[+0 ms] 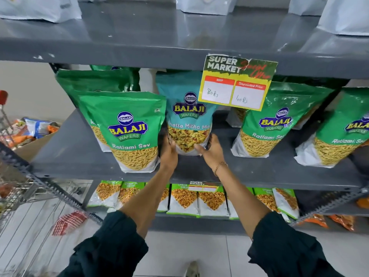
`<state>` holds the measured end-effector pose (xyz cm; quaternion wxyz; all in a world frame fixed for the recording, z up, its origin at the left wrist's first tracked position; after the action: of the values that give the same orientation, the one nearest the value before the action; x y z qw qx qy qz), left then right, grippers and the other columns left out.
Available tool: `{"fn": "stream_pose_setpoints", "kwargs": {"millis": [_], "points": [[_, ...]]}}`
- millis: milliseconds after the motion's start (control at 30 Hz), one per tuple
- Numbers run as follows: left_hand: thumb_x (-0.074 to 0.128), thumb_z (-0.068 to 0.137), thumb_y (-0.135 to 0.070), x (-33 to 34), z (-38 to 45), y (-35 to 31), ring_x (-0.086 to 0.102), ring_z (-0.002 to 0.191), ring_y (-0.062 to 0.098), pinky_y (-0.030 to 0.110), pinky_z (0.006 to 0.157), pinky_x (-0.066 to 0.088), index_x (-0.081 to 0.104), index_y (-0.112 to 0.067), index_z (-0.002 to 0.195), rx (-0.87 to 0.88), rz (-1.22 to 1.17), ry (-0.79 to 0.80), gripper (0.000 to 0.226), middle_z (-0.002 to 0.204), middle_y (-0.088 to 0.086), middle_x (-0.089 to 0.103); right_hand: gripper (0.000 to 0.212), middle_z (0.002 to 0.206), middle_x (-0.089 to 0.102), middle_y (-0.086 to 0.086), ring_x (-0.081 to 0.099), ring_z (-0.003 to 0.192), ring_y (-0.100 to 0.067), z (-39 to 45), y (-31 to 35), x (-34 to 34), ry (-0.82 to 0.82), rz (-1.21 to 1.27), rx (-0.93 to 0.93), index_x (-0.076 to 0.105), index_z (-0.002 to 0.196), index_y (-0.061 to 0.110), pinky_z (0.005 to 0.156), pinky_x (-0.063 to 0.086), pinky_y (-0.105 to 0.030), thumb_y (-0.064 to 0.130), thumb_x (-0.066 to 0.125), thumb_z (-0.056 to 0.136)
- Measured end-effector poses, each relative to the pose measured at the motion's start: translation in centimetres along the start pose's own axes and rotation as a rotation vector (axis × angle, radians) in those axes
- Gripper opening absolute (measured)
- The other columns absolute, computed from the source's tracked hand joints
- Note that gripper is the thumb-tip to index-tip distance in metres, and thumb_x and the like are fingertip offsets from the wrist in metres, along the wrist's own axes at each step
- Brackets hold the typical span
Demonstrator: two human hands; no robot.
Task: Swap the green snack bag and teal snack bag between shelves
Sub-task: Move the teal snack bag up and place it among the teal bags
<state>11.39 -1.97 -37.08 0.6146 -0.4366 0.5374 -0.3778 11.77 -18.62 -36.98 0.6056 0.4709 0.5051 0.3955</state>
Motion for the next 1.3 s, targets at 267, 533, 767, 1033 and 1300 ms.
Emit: {"fn": "stream_pose_setpoints", "kwargs": {"millis": [267, 533, 767, 1033, 1300], "points": [[0.036, 0.095, -0.009, 0.3, 0.9, -0.2, 0.041, 0.124, 0.022, 0.023, 0.096, 0.029, 0.03, -0.006, 0.137, 0.013, -0.021, 0.055, 0.043, 0.136, 0.017, 0.044, 0.032, 0.08, 0.054, 0.004, 0.052, 0.074, -0.004, -0.2, -0.7, -1.7, -0.071, 0.027, -0.036, 0.038, 0.093, 0.008, 0.065, 0.044, -0.011, 0.006, 0.066, 0.079], [0.046, 0.093, -0.006, 1.1, -2.6, -1.2, 0.048, 0.112, 0.022, 0.021, 0.083, 0.034, 0.037, -0.002, 0.13, 0.015, 0.082, 0.219, 0.038, 0.128, 0.017, 0.053, 0.03, 0.082, 0.059, -0.002, 0.057, 0.08, -0.007, -5.7, -0.7, -5.3, -0.155, 0.073, -0.058, 0.041, 0.084, 0.011, 0.066, 0.048, -0.005, 0.0, 0.067, 0.076], [0.047, 0.093, -0.011, 0.9, -8.8, -3.4, 0.052, 0.113, 0.029, 0.033, 0.087, 0.039, 0.036, -0.002, 0.126, 0.122, 0.106, 0.323, 0.036, 0.124, 0.016, 0.054, 0.032, 0.097, 0.06, -0.011, 0.058, 0.09, -0.017, -12.8, 0.6, -8.4, -0.226, 0.131, -0.072, 0.044, 0.093, 0.005, 0.069, 0.048, -0.002, 0.0, 0.069, 0.074], [0.053, 0.09, -0.012, -2.2, -16.9, -6.6, 0.05, 0.096, 0.024, 0.036, 0.087, 0.041, 0.038, -0.002, 0.124, 0.214, 0.093, 0.329, 0.039, 0.101, 0.01, 0.051, 0.032, 0.084, 0.059, 0.003, 0.058, 0.083, -0.004, -21.6, 3.6, -10.4, -0.218, 0.147, -0.145, 0.045, 0.093, 0.006, 0.073, 0.052, -0.011, 0.005, 0.07, 0.075], [0.057, 0.087, -0.01, -8.0, -21.0, -11.2, 0.048, 0.084, 0.023, 0.044, 0.086, 0.045, 0.037, -0.002, 0.122, 0.362, 0.047, 0.262, 0.041, 0.081, -0.002, 0.046, 0.034, 0.078, 0.057, 0.0, 0.057, 0.076, -0.011, -25.3, 10.2, -10.7, -0.177, 0.169, -0.268, 0.046, 0.082, 0.023, 0.081, 0.053, -0.03, 0.003, 0.072, 0.072]]}}
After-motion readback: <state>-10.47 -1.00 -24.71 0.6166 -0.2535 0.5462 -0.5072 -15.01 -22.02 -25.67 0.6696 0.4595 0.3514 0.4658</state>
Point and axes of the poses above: each hand's wrist, its own z-axis towards the middle knuckle, its own x-axis out of the palm, y = z × x, the point moved 6 cm from there along z, towards the middle knuckle
